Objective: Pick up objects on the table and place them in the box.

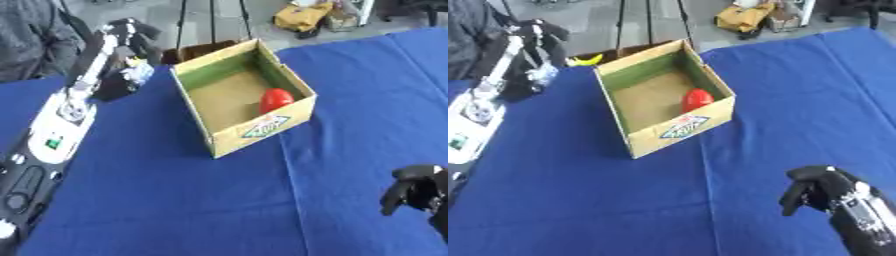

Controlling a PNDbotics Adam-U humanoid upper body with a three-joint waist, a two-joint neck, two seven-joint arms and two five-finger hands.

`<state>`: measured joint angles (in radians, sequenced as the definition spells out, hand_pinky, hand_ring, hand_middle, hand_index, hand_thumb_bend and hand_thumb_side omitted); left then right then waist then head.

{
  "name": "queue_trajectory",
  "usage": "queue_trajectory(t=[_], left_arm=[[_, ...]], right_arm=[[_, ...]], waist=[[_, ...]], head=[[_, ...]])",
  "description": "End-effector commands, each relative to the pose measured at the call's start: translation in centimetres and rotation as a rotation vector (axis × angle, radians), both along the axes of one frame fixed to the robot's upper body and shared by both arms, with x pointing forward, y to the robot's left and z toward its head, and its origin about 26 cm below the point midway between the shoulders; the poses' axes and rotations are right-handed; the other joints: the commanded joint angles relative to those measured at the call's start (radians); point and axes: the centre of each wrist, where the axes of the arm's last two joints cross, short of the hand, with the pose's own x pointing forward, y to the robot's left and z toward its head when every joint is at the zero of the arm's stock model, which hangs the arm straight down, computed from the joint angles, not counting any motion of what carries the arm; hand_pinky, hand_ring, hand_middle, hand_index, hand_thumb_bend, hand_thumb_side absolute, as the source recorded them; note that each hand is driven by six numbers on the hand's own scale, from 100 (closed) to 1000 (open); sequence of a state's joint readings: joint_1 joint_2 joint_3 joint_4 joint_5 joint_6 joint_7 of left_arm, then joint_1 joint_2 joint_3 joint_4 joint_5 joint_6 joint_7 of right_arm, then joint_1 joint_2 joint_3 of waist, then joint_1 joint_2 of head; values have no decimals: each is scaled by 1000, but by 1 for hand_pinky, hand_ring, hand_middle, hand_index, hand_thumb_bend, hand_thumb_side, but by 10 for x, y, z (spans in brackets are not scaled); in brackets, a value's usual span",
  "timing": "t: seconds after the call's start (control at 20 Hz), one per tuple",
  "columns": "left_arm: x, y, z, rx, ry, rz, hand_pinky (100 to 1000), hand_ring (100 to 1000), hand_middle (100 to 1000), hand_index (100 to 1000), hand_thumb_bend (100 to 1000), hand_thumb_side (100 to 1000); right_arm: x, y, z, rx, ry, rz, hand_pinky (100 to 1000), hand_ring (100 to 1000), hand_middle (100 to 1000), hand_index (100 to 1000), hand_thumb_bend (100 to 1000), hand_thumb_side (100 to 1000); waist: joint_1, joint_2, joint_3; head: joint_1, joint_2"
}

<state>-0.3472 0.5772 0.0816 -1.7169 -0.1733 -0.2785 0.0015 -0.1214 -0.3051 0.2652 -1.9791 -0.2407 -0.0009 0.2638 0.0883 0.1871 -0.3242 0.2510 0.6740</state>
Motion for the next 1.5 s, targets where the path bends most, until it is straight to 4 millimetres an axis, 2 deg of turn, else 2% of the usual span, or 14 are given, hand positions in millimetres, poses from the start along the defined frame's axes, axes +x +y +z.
queue_trajectory(t=[0.05, 0.3, 0.5, 1.2, 1.5], left_arm=[[-27, -1, 13, -163, -25, -53, 458, 554, 620, 765, 173, 912], [-52, 6, -21, -323, 86, -37, 424, 535, 612, 770, 217, 972], [-58, 9, -42, -416, 175, -23, 418, 532, 610, 773, 248, 1000], [-63, -3, -66, -504, 286, -84, 407, 525, 602, 779, 280, 1000], [-63, -7, -68, -511, 299, -90, 406, 524, 603, 778, 284, 1000]], right_arm=[[-2, -3, 6, 11, -20, -13, 493, 554, 503, 718, 100, 797], [-3, -6, 4, 17, -13, -30, 494, 555, 504, 719, 100, 794], [-3, -7, 3, 28, -7, -41, 495, 556, 506, 720, 100, 779], [-4, -7, 2, 40, 2, -52, 495, 556, 506, 721, 100, 799], [-4, -7, 2, 38, 3, -51, 495, 556, 506, 721, 100, 800]], waist=[[-8, -19, 16], [-20, -25, 55], [-29, -32, 73], [-36, -34, 87], [-39, -34, 90]], head=[[-21, 13], [-36, 21], [-39, 27], [-43, 41], [-42, 44]])
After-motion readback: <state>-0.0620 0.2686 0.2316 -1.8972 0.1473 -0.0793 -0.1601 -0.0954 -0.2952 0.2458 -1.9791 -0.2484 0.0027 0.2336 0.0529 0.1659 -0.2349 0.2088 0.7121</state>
